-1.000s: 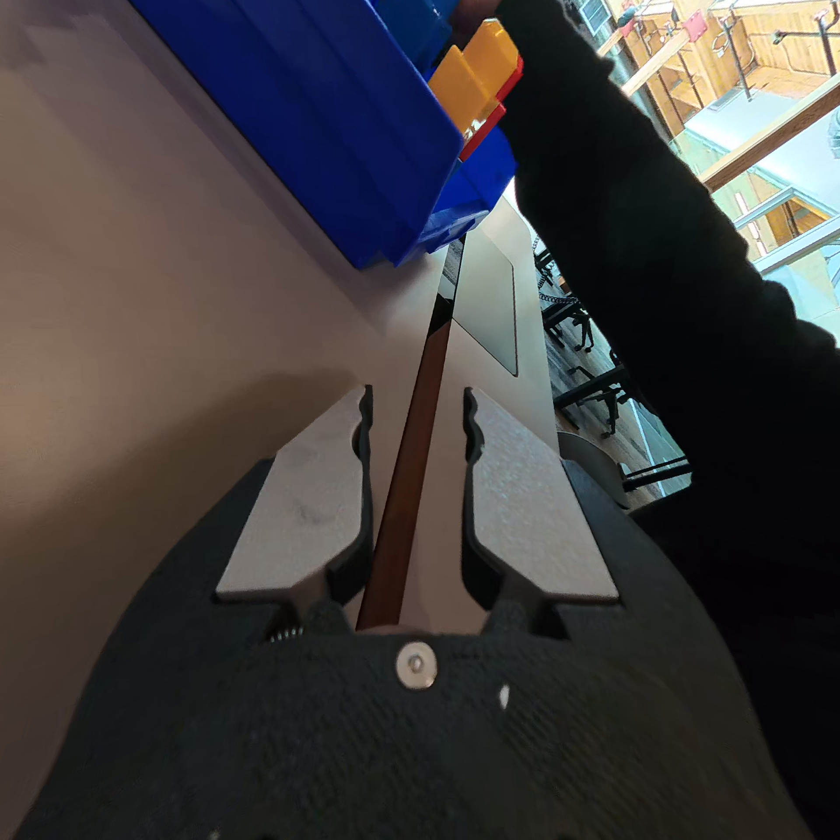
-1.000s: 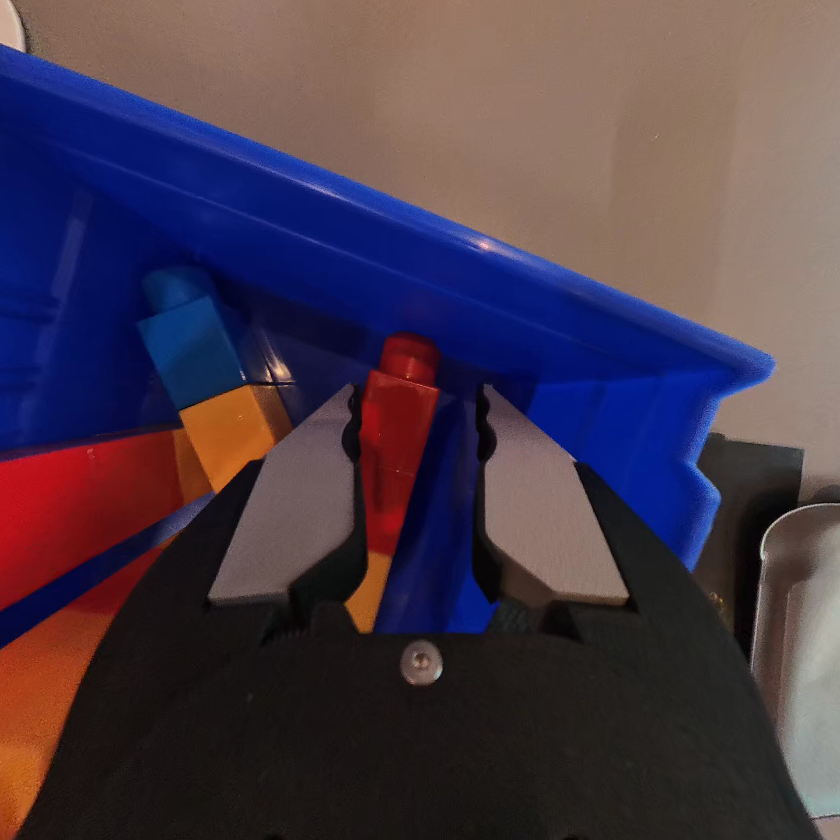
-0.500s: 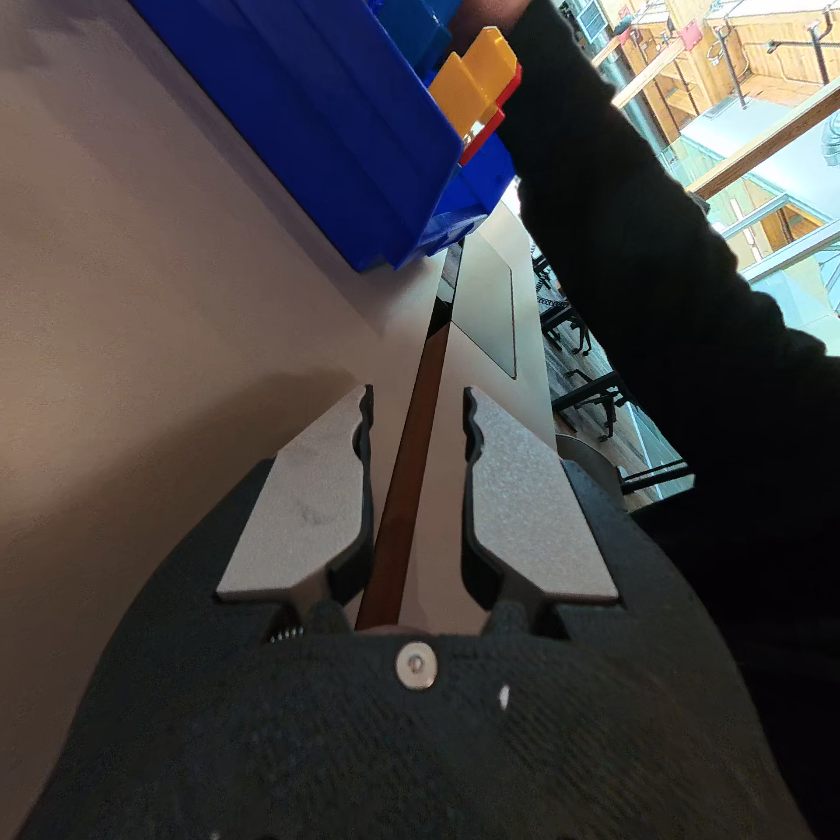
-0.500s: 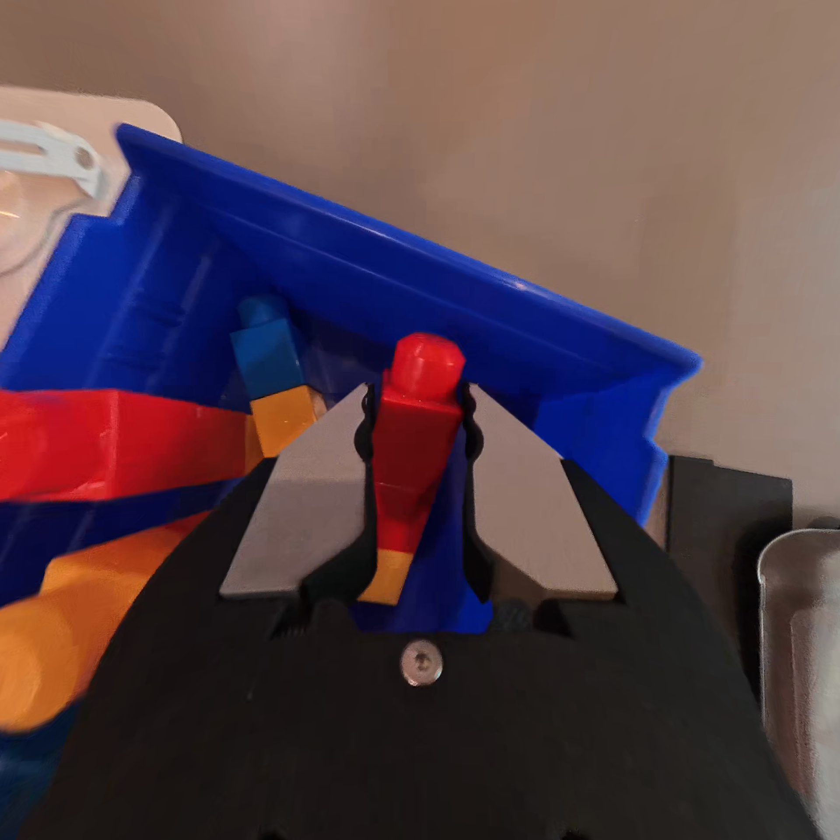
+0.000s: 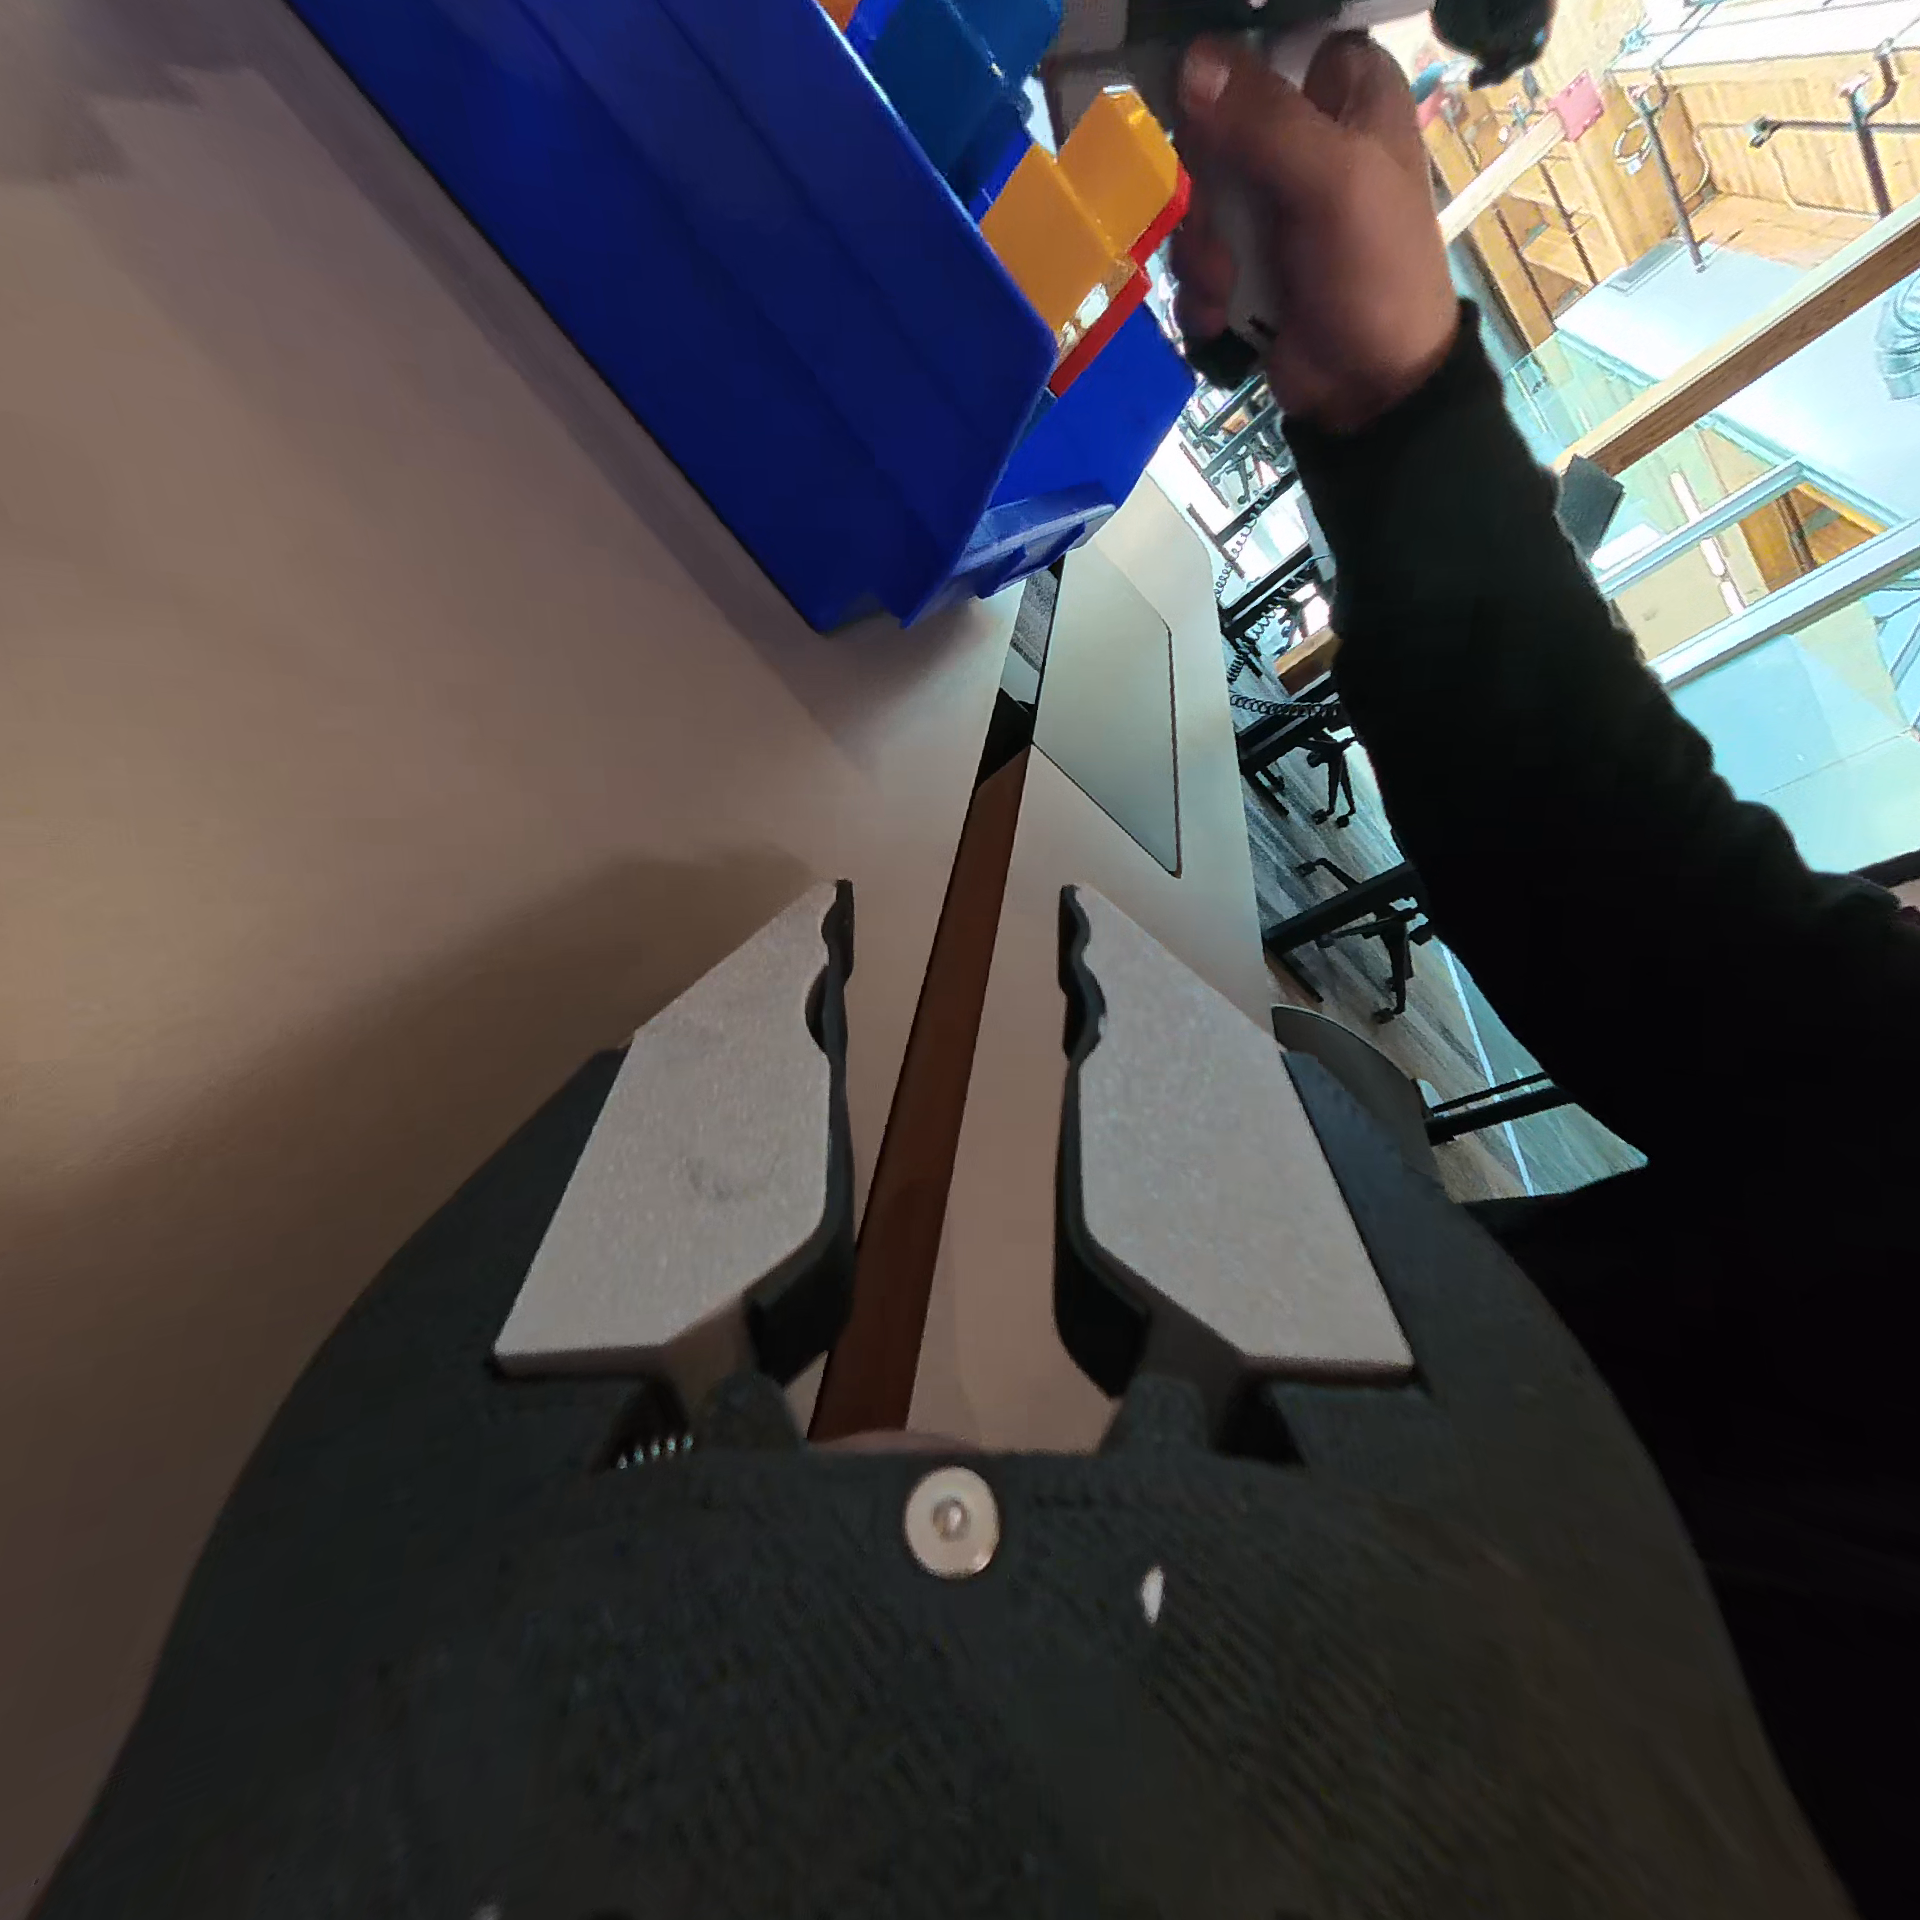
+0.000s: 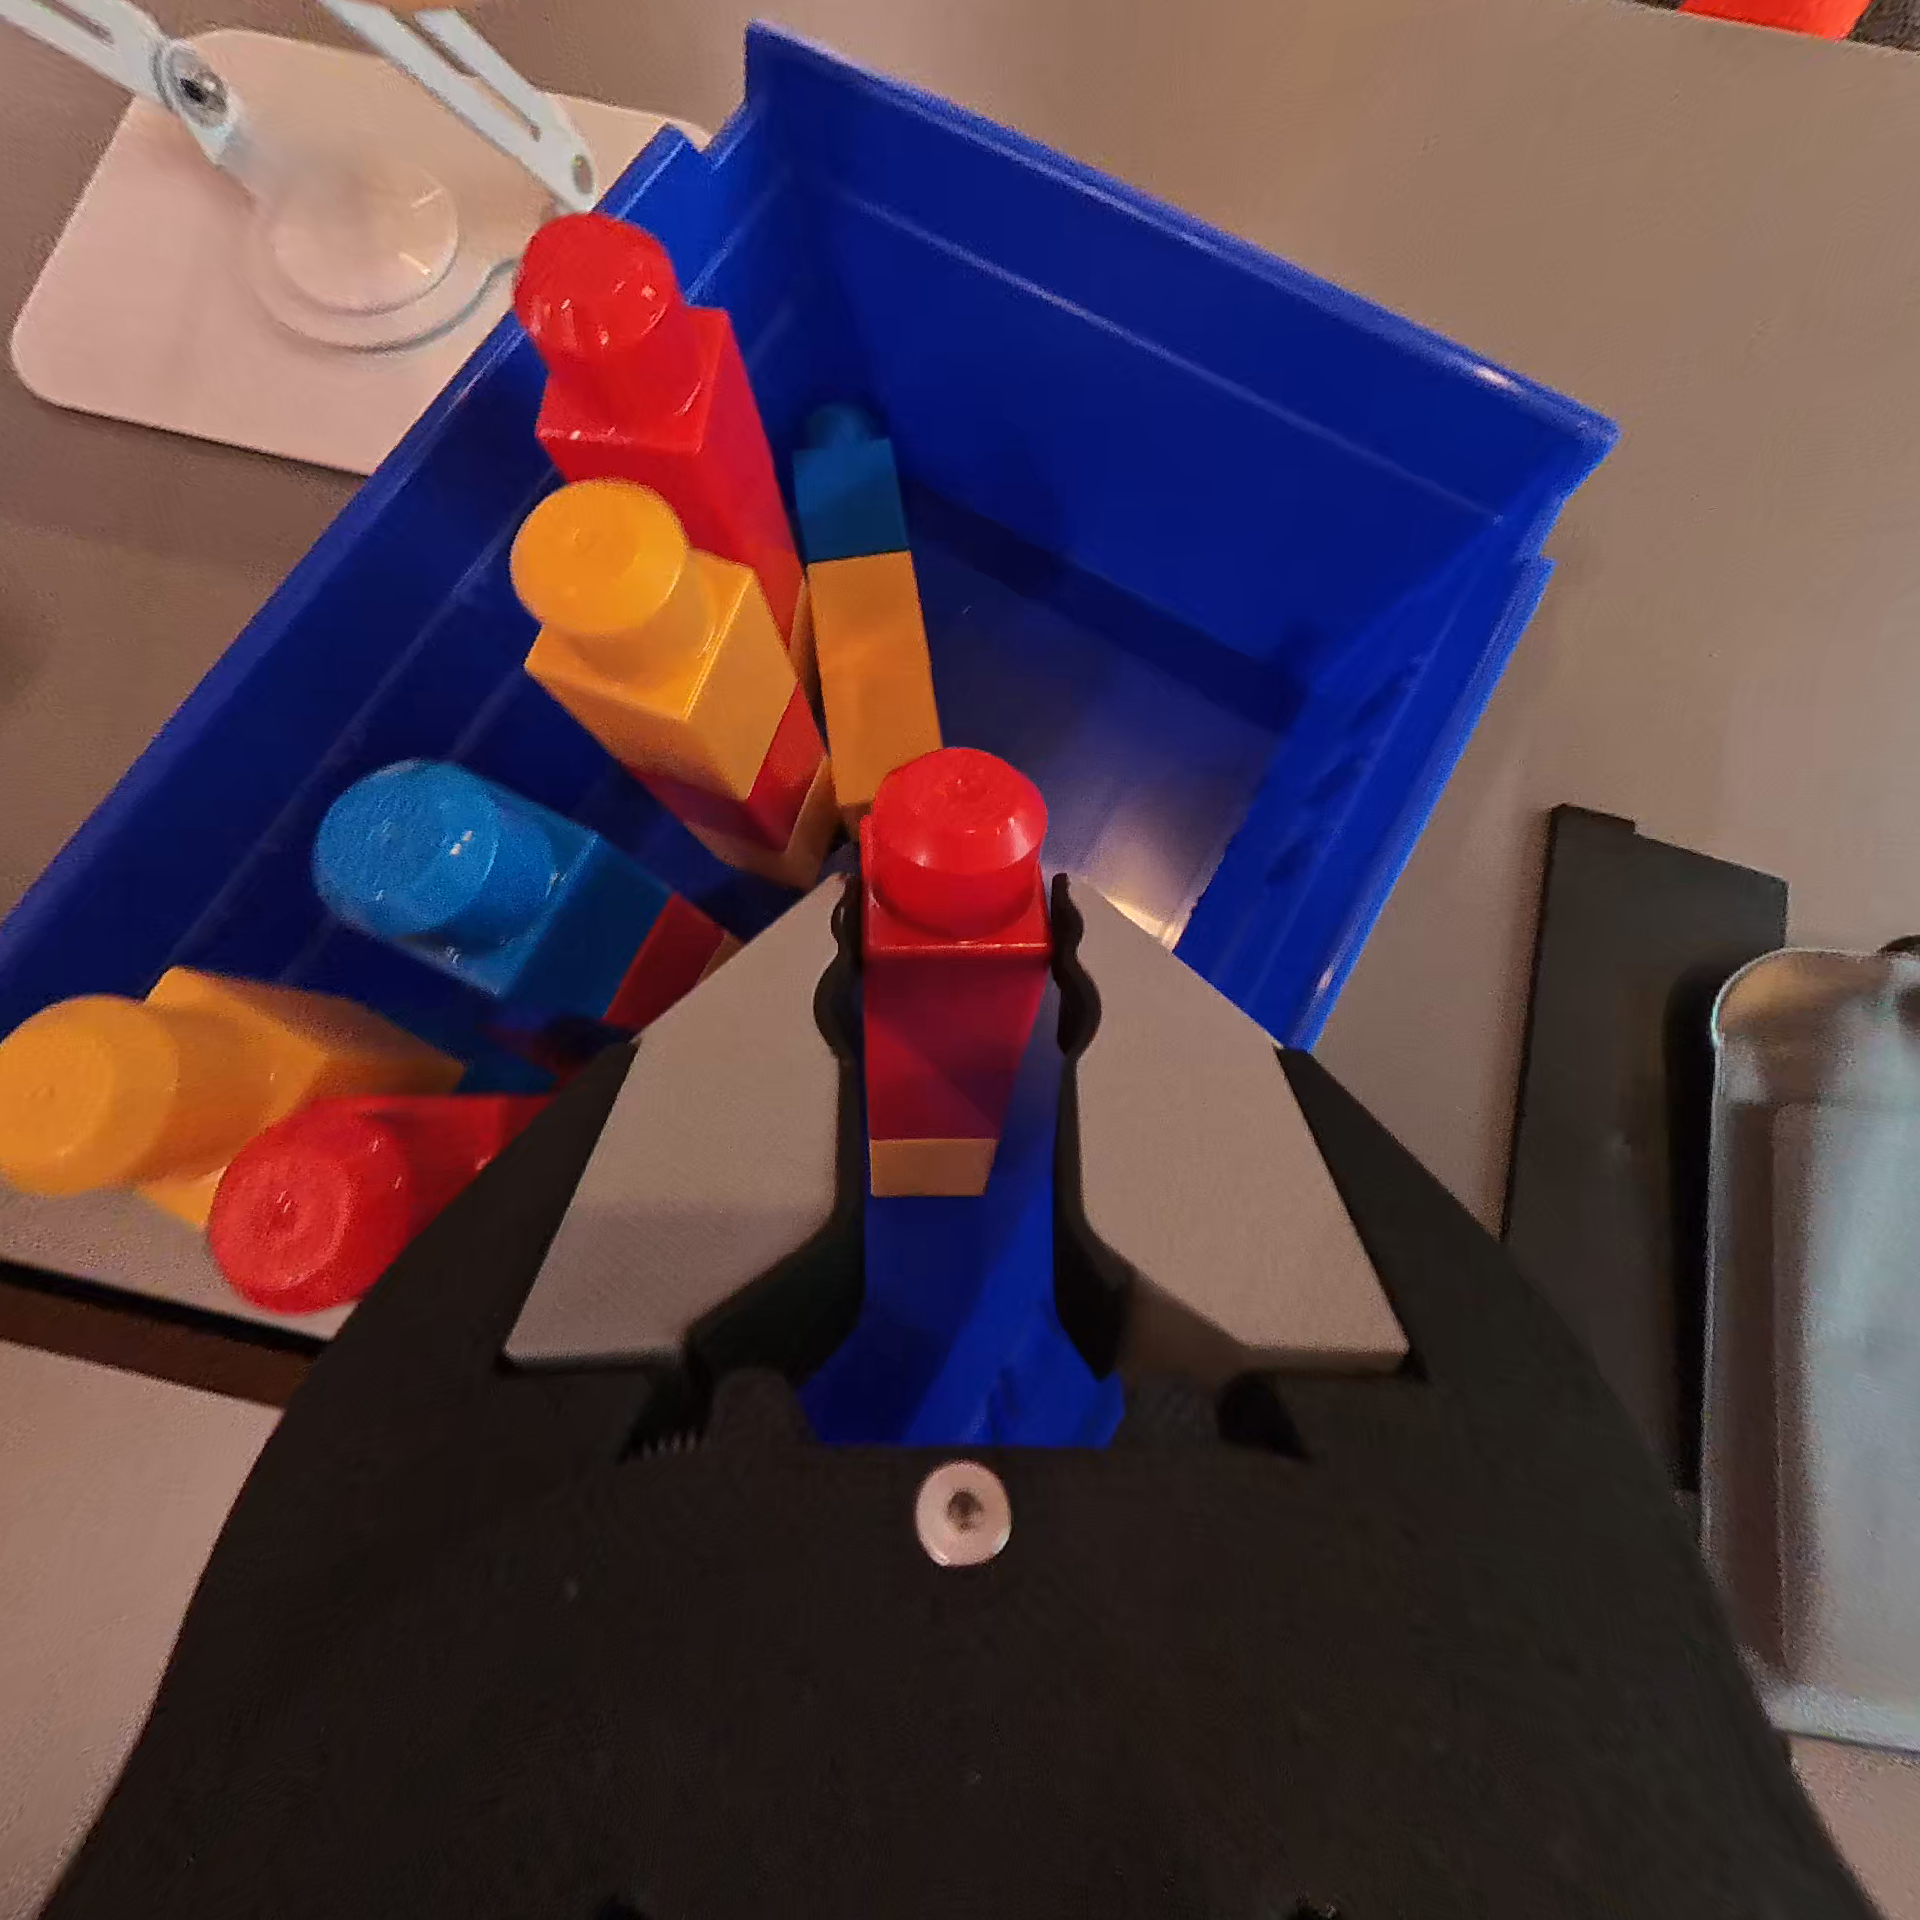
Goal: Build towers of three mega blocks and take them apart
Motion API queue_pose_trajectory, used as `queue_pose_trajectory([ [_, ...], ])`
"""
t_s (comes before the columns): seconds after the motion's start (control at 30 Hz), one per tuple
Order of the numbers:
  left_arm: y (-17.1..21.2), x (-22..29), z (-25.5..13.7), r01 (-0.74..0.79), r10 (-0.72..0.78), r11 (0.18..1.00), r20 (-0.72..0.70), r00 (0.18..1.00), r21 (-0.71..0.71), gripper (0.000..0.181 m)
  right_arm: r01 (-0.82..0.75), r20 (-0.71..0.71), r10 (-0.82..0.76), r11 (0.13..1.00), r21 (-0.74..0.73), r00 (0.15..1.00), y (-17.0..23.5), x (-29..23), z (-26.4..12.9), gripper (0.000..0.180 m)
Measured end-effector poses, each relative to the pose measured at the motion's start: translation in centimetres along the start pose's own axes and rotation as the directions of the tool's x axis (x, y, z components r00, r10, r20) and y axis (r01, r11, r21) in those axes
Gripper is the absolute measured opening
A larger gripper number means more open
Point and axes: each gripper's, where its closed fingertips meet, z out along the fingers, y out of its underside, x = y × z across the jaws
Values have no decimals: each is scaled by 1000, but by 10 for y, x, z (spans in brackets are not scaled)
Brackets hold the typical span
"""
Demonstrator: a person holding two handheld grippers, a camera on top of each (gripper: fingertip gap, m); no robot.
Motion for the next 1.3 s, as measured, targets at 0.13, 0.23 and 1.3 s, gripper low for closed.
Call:
queue_pose_trajectory([
  [0.13,0,0,0,0,0,1000,2,1000,1,38,13,32,-12,1000,-21,999,16,-14,-8,34],
  [0.23,0,-1,-1,-5,4,1000,7,1000,3,38,34,-2,-34,999,21,999,22,-14,-12,34],
  [1.3,-1,-2,-3,10,-10,1000,5,1000,12,38,-91,232,54,984,153,971,57,-52,-50,37],
])
